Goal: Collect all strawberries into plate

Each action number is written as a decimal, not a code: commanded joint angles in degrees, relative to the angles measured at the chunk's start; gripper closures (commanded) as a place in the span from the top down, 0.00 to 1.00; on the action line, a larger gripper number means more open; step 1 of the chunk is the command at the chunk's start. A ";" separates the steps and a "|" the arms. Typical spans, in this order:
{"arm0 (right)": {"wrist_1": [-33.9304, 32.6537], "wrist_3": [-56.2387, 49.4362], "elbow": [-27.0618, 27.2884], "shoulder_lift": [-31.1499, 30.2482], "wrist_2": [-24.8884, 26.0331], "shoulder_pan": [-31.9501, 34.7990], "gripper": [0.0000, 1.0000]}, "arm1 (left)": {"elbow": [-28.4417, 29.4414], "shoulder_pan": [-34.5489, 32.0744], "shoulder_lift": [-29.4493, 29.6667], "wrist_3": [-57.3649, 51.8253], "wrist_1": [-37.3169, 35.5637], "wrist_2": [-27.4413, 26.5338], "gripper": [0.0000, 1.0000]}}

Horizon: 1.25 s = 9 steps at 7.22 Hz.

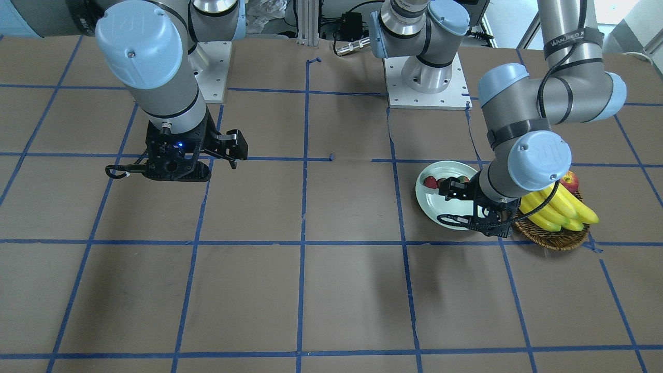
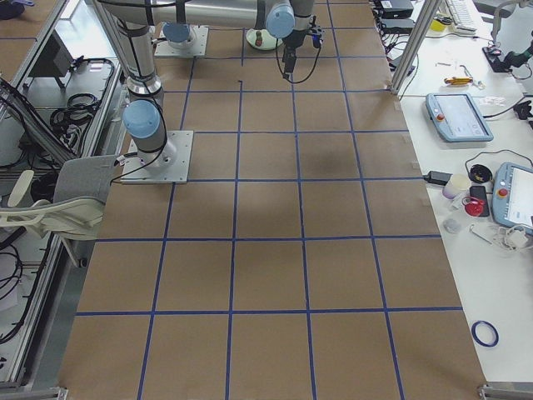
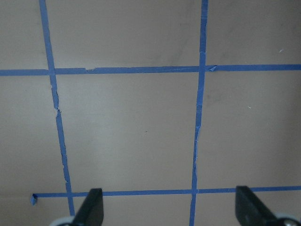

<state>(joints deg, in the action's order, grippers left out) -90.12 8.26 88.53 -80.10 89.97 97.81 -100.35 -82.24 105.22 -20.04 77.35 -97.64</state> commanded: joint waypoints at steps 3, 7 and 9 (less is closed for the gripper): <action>-0.49 0.00 -0.47 -0.50 0.03 -1.13 1.00 | 4.90 -8.89 -6.50 12.38 2.45 5.07 1.00; 0.03 -0.09 -2.57 -1.55 0.21 -1.39 1.00 | 5.34 -9.43 -12.22 18.81 8.96 4.91 1.00; 0.03 0.00 -2.57 -1.64 0.21 -1.31 1.00 | 5.60 -9.52 -13.28 20.12 9.75 5.52 1.00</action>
<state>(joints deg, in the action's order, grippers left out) -90.20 8.19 86.07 -81.61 90.18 96.42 -94.89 -91.72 92.62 -0.92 86.56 -92.48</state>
